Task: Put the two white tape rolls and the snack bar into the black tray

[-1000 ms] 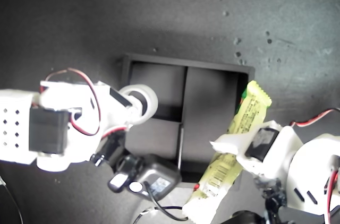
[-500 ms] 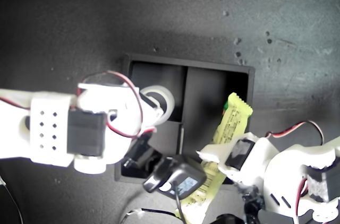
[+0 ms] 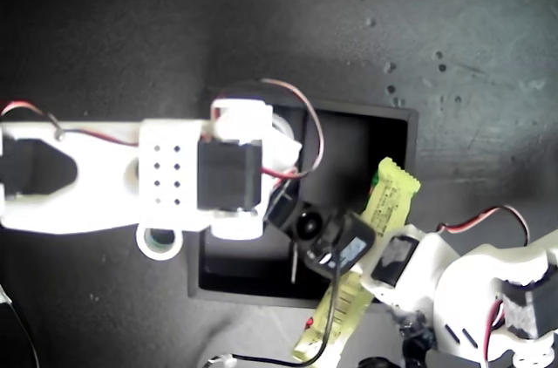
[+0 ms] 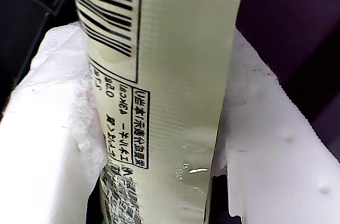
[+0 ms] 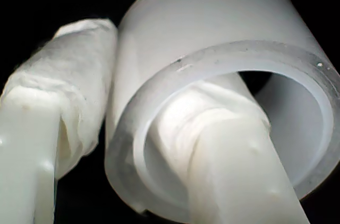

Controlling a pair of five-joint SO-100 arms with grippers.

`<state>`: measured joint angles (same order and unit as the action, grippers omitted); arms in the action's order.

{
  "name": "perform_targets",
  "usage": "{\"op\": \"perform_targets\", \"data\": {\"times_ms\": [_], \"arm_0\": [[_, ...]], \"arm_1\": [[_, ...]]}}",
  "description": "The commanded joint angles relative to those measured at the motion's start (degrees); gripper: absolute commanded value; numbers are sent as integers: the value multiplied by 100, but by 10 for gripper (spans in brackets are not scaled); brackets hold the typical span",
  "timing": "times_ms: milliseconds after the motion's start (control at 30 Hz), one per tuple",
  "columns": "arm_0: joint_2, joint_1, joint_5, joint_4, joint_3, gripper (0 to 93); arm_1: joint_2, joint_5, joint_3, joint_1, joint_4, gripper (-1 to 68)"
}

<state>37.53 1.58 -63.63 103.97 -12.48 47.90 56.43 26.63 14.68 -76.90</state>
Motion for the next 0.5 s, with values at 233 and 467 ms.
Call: {"op": "perform_targets", "data": {"times_ms": [233,467], "arm_0": [[-158,-79,-105,123,378,81],[299,-26,-211,123,-18,164]], "arm_1": [[70,-5282,53,70,26,79],[70,-5317,105,44,-237,212]]}}
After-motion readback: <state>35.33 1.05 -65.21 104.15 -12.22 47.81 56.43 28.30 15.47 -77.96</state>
